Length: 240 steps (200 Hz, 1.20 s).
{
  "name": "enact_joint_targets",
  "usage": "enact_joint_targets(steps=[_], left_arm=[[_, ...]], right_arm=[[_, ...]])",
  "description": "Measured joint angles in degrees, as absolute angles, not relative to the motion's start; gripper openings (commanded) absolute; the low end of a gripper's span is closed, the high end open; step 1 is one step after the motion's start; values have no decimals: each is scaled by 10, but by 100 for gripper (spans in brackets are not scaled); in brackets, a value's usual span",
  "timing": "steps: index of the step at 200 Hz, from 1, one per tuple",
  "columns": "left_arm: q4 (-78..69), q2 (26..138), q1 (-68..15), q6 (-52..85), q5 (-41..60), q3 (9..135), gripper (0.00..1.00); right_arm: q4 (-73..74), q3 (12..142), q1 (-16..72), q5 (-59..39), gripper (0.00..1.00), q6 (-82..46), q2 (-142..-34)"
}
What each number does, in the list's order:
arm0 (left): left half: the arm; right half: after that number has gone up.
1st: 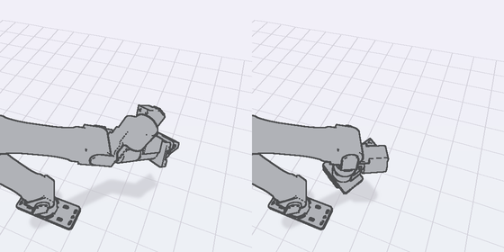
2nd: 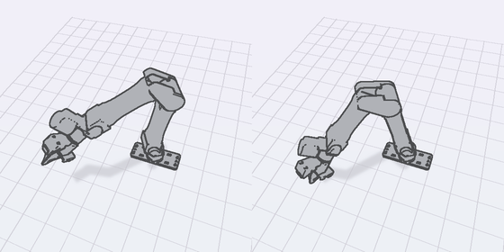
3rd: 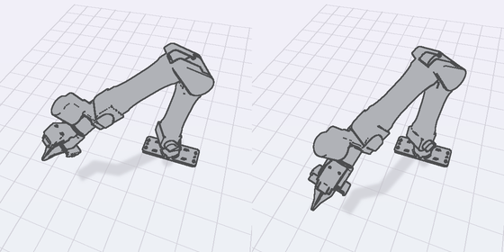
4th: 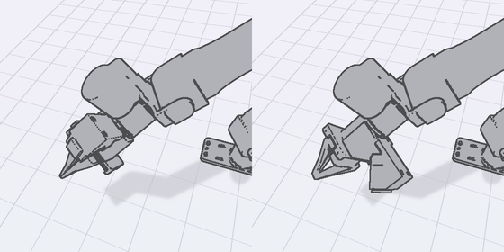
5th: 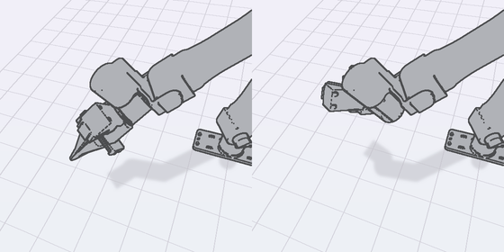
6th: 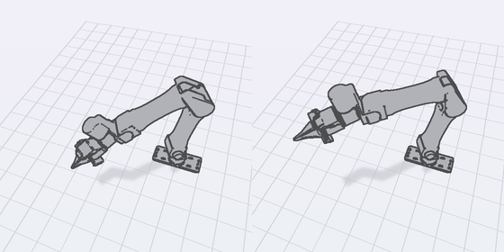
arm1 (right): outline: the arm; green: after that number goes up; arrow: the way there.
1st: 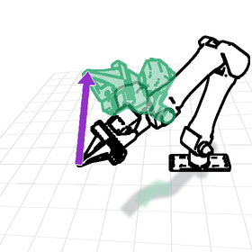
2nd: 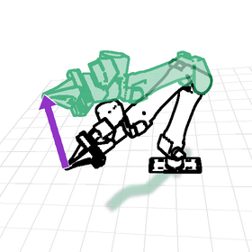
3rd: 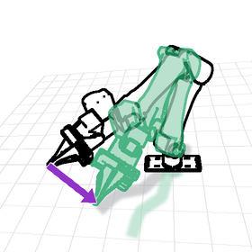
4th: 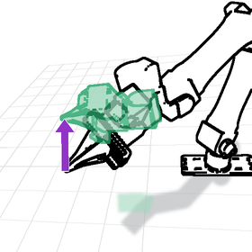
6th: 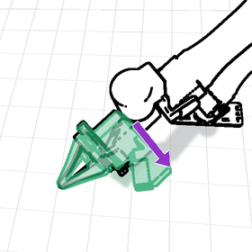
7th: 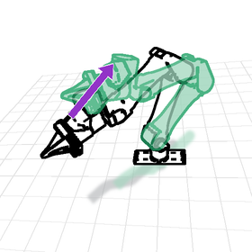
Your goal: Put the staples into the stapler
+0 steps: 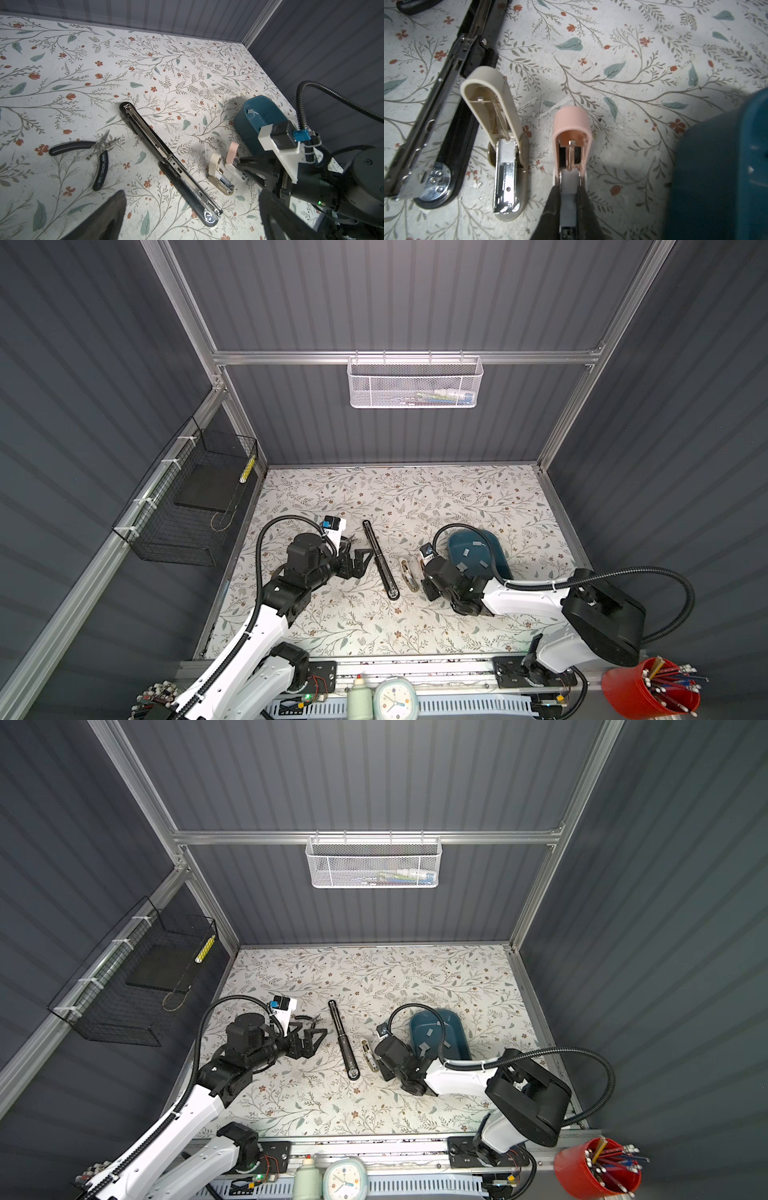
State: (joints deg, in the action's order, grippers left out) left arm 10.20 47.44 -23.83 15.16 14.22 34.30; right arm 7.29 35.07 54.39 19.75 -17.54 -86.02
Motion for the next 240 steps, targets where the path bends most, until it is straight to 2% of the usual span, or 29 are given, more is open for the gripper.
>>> enact_joint_targets(steps=[240], left_arm=[[102,474,-238,152,142,343,99]], right_arm=[[73,334,544,200,1,-176,-839]])
